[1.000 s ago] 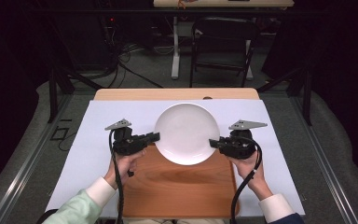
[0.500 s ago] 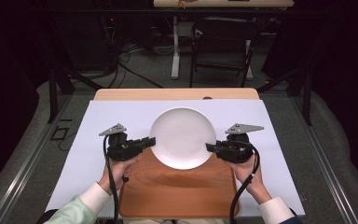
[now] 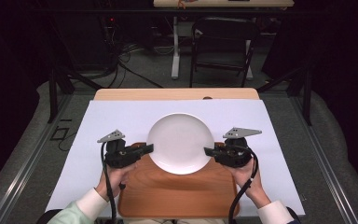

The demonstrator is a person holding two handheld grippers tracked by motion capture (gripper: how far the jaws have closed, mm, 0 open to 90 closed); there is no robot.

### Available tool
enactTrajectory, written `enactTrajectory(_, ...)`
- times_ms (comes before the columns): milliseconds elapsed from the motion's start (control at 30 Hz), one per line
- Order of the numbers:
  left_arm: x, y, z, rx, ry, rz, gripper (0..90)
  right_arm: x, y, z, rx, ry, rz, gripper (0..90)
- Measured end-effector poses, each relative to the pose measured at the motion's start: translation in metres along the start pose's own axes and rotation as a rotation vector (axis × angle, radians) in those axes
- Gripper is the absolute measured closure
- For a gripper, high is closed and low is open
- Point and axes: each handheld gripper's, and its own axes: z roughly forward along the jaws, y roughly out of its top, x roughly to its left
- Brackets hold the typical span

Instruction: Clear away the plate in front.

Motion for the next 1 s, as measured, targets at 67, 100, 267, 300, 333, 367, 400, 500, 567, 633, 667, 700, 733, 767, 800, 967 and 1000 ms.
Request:
enactTrajectory(67,0.0,-0.003,-0.002,0.007,0.001,-0.005,82.5,0.002,-0.002,0.001,0.008,0.003,0.0,74.8)
enactTrajectory(100,0.0,-0.004,-0.003,0.007,0.001,-0.007,82.5,0.003,-0.002,0.001,0.009,0.003,-0.004,74.9)
enactTrajectory(267,-0.002,-0.004,-0.009,0.0,0.003,0.001,82.5,0.008,-0.002,0.0,0.005,0.015,-0.012,75.1)
enactTrajectory(300,-0.002,-0.004,-0.01,0.001,0.003,0.001,82.4,0.009,-0.002,0.0,0.008,0.019,-0.013,75.3)
enactTrajectory(333,-0.002,-0.005,-0.011,0.004,0.006,0.003,82.4,0.009,-0.003,0.0,0.009,0.021,-0.015,75.2)
enactTrajectory(367,-0.002,-0.005,-0.011,0.011,0.008,0.004,82.3,0.011,-0.003,0.0,0.011,0.021,-0.015,75.2)
enactTrajectory(400,-0.001,-0.006,-0.011,0.015,0.008,0.001,82.2,0.012,-0.004,0.0,0.018,0.022,-0.017,75.2)
enactTrajectory(500,-0.001,-0.008,-0.012,0.024,0.008,-0.004,82.0,0.015,-0.006,0.0,0.027,0.02,-0.016,75.3)
enactTrajectory(567,-0.002,-0.009,-0.013,0.025,0.007,-0.007,81.9,0.016,-0.007,0.0,0.028,0.02,-0.018,75.4)
enactTrajectory(633,-0.002,-0.01,-0.015,0.025,0.002,-0.008,82.0,0.018,-0.008,-0.001,0.026,0.024,-0.02,75.5)
enactTrajectory(667,-0.002,-0.011,-0.016,0.026,0.003,-0.008,82.0,0.018,-0.008,-0.001,0.027,0.026,-0.02,75.6)
enactTrajectory(700,-0.003,-0.012,-0.017,0.026,0.002,-0.011,82.0,0.018,-0.008,-0.001,0.029,0.029,-0.019,75.5)
enactTrajectory(733,-0.003,-0.012,-0.017,0.026,-0.001,-0.014,82.1,0.019,-0.009,-0.001,0.03,0.033,-0.019,75.5)
enactTrajectory(767,-0.003,-0.013,-0.018,0.028,0.0,-0.017,82.1,0.02,-0.009,-0.001,0.03,0.035,-0.02,75.5)
enactTrajectory(800,-0.003,-0.014,-0.019,0.031,0.0,-0.021,82.0,0.02,-0.009,-0.001,0.034,0.038,-0.022,75.5)
enactTrajectory(967,-0.003,-0.017,-0.023,0.038,-0.001,-0.032,82.0,0.024,-0.011,-0.001,0.05,0.052,-0.02,75.4)
enactTrajectory(1000,-0.003,-0.018,-0.024,0.038,-0.001,-0.032,82.0,0.025,-0.011,-0.001,0.052,0.056,-0.021,75.4)
